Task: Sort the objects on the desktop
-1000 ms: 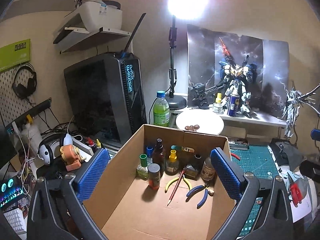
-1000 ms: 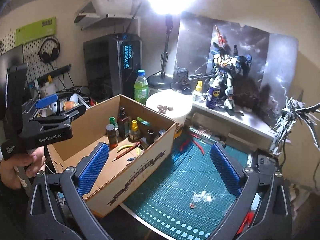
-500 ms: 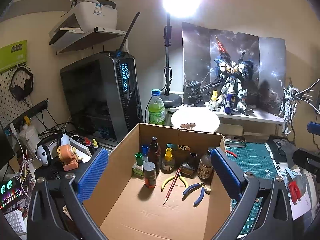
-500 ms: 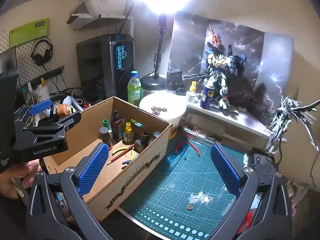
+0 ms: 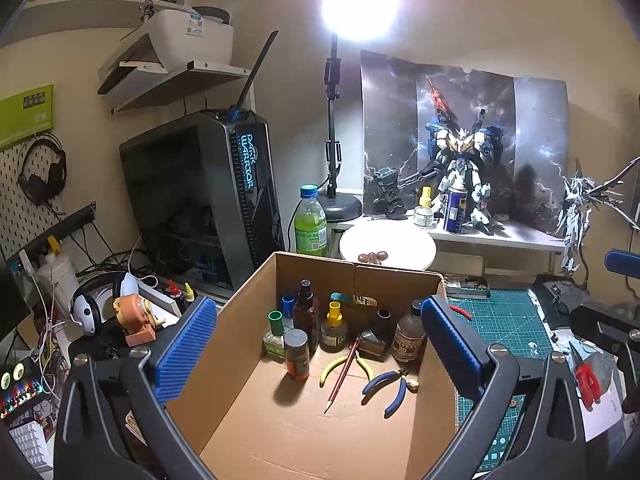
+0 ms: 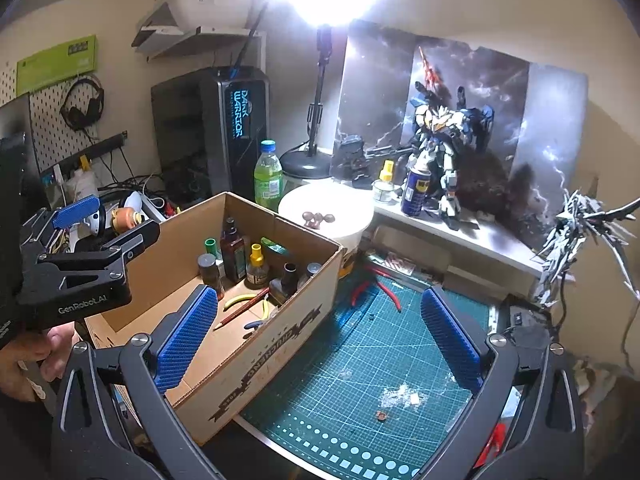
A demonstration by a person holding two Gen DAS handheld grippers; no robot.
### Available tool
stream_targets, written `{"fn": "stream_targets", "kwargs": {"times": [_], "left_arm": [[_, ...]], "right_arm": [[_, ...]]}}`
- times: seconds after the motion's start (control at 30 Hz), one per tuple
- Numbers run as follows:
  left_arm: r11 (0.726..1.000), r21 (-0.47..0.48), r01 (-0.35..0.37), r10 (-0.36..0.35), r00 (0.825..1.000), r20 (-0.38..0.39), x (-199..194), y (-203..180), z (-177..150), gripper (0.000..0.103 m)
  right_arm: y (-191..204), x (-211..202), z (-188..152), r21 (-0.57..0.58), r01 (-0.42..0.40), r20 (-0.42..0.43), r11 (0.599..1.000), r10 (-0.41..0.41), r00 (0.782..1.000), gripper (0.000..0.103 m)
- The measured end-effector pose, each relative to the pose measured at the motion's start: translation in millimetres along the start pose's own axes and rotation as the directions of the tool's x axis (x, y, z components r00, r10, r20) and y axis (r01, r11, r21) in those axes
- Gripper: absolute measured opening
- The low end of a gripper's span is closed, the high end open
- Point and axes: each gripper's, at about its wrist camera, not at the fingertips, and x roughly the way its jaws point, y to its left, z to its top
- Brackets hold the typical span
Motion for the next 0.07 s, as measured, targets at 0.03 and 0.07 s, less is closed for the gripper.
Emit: {"fn": "stream_targets", "kwargs": {"times": [0.03,0.07], "left_arm": [[1.000,-0.001,0.001,-0.001,1.000,-0.001,0.1,-0.1,0.0,0.103],[1.000,-0.002,0.001,-0.001,1.000,-0.002,-0.1,0.0,-0.1,0.103]], "right_arm": [[-0.1,0.1,-0.2,0.001,0.000,0.000,1.000,0.000,1.000,0.102],[-0.3,0.2,-0.5,0.001,0.000,-0.001,1.000,0.000,1.000,0.102]]}}
